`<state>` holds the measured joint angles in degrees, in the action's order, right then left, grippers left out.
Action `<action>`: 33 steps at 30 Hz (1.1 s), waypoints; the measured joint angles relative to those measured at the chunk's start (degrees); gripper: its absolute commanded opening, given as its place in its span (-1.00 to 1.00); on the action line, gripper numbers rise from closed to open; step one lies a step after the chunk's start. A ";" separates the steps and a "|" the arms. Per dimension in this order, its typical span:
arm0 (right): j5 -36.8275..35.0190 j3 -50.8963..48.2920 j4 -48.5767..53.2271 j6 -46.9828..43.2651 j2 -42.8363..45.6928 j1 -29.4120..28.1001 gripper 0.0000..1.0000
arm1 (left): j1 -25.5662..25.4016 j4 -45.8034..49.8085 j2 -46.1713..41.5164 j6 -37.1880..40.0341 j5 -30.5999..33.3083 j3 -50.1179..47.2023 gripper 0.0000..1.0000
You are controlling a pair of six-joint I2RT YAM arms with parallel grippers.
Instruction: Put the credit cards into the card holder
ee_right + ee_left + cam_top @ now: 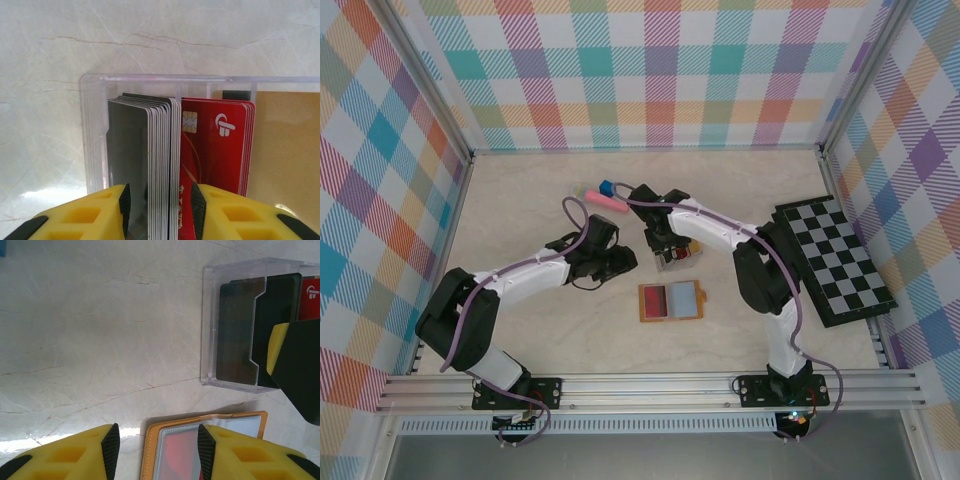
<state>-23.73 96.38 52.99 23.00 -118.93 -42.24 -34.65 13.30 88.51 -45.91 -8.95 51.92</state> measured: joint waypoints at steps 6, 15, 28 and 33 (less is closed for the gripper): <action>-4.02 1.25 1.75 -0.50 -1.05 -0.87 -0.26 | 0.31 0.02 -0.61 0.00 0.00 -0.15 -0.05; -6.27 1.33 2.16 -1.62 -1.03 -1.33 -0.60 | 0.37 0.02 -0.63 -0.17 0.00 -0.22 -0.05; -6.93 1.33 2.16 -2.27 -0.90 -1.33 -0.77 | 0.42 0.02 -0.63 -0.20 0.00 -0.81 -0.05; -6.93 1.31 2.12 -2.54 -0.33 -1.33 -0.83 | 0.42 0.02 -0.63 -0.20 0.00 -0.81 -0.05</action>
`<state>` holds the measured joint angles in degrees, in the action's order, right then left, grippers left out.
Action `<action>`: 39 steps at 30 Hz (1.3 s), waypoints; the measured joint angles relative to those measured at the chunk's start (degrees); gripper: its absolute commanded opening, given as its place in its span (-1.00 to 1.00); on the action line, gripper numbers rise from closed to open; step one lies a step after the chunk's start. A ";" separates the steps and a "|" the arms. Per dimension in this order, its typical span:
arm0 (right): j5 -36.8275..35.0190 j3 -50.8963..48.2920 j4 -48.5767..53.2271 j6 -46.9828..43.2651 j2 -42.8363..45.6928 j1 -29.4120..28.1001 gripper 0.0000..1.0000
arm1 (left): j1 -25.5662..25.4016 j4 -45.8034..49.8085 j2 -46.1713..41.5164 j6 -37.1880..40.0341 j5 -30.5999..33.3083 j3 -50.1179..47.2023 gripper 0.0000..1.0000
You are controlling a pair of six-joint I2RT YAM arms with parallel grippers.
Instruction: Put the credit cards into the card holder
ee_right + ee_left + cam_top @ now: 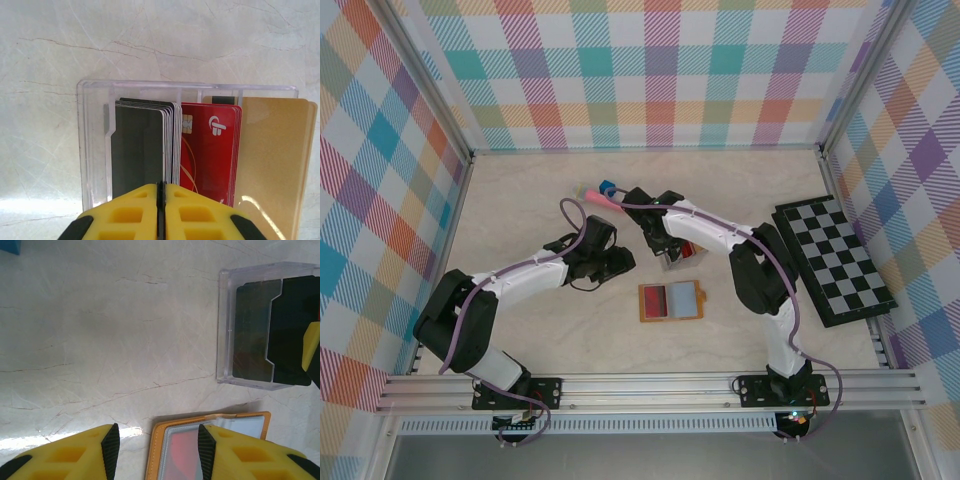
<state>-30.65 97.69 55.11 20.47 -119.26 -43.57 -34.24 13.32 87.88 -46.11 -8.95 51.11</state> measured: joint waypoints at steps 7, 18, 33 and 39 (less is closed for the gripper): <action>1.14 -0.83 -0.17 0.02 2.21 0.02 -0.92 | 0.00 0.00 0.00 0.00 0.00 0.00 -0.05; 11.65 -9.60 -5.92 3.06 14.19 3.54 -0.99 | 0.07 -0.15 0.00 0.02 -1.84 0.04 -0.03; 47.01 -36.28 -29.31 16.09 40.48 19.71 -0.99 | 2.29 -23.39 1.97 -11.39 -20.76 0.13 0.18; 59.36 -42.84 -37.70 21.66 44.04 24.06 -0.98 | 2.47 -34.99 6.12 -17.35 -27.39 0.15 0.09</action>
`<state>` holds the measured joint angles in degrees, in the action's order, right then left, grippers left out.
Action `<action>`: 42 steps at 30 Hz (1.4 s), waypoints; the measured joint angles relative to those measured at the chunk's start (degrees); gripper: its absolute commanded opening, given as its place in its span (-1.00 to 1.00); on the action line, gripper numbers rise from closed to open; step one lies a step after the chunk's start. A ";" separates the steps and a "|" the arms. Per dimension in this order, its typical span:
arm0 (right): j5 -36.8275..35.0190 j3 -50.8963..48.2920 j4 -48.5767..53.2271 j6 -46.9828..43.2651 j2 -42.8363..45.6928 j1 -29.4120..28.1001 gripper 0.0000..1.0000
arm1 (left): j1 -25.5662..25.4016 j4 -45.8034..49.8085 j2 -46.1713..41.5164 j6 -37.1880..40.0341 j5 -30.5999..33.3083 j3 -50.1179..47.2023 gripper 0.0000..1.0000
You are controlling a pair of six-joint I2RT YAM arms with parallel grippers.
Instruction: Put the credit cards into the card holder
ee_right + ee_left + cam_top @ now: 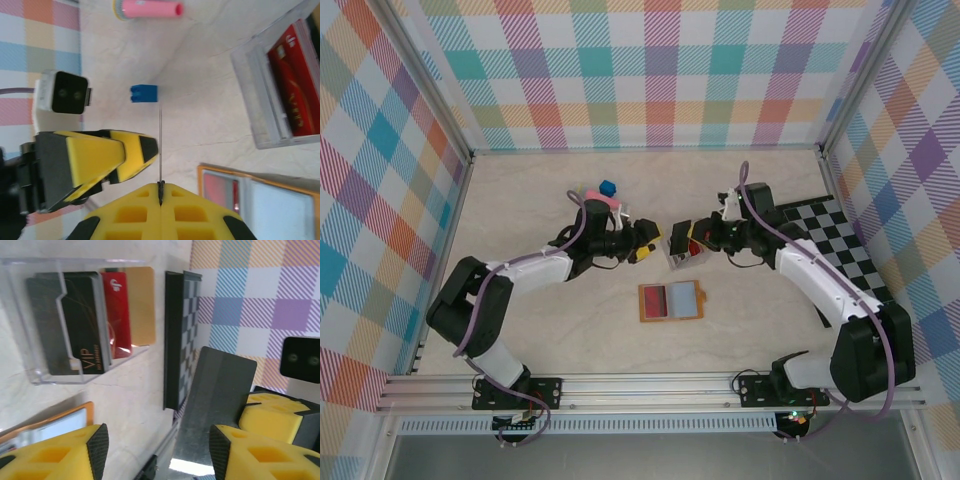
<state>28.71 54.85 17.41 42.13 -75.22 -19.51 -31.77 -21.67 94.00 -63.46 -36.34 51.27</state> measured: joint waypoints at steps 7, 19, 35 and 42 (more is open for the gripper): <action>7.74 -3.26 -7.50 4.20 1.38 1.90 -0.96 | 0.04 -5.44 0.68 -2.19 -4.59 1.38 -0.12; 10.23 -3.54 -10.60 6.47 1.33 2.21 -0.91 | 0.07 -8.90 0.74 -3.17 -7.76 1.99 -0.93; -14.43 -3.19 12.37 -4.07 -5.79 -14.86 -0.53 | -5.11 8.83 -10.12 5.46 8.92 -8.94 -1.00; -24.81 -2.99 16.57 -3.58 -12.26 -19.21 -0.52 | -9.03 11.08 -9.14 6.12 13.38 -10.10 -1.00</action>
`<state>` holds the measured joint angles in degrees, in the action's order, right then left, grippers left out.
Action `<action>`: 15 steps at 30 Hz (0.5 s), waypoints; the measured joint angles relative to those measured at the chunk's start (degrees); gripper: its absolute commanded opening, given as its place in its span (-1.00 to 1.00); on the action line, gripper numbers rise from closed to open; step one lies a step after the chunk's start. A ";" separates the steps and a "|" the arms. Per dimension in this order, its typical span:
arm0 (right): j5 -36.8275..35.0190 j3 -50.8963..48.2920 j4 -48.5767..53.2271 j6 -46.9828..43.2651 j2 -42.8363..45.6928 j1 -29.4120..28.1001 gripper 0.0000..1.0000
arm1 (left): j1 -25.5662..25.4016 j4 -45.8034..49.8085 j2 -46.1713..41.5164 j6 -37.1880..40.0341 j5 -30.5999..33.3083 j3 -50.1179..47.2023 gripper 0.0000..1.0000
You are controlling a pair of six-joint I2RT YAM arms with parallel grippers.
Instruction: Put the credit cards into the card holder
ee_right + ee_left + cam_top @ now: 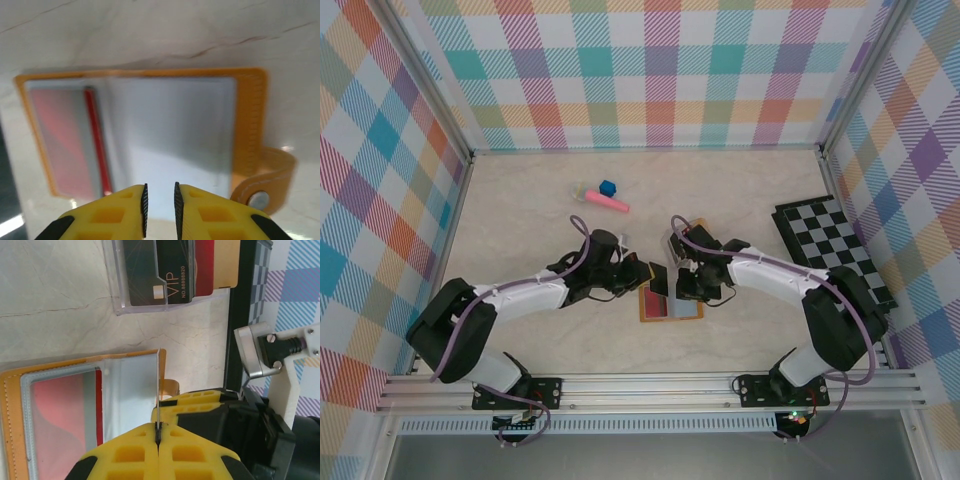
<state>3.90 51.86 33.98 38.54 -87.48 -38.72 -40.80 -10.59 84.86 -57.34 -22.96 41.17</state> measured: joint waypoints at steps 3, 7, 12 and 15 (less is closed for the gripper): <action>-3.37 0.00 0.44 0.00 0.00 0.20 -0.51 | -0.72 -0.02 1.40 0.20 1.01 0.00 -1.00; -5.95 -0.02 0.76 0.04 0.00 1.27 -0.50 | -1.49 -0.04 3.82 0.20 1.64 0.00 -1.00; -7.85 -0.55 0.87 0.90 0.00 2.89 -0.50 | -2.10 -0.07 5.46 0.57 1.68 0.00 -1.00; -7.85 -1.18 0.79 1.33 -0.20 3.72 -0.57 | -2.45 -0.17 6.21 1.07 1.64 0.02 -1.00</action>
<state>-3.95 50.68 34.76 39.88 -87.68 -35.00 -43.24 -10.76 91.07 -56.27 -21.32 41.19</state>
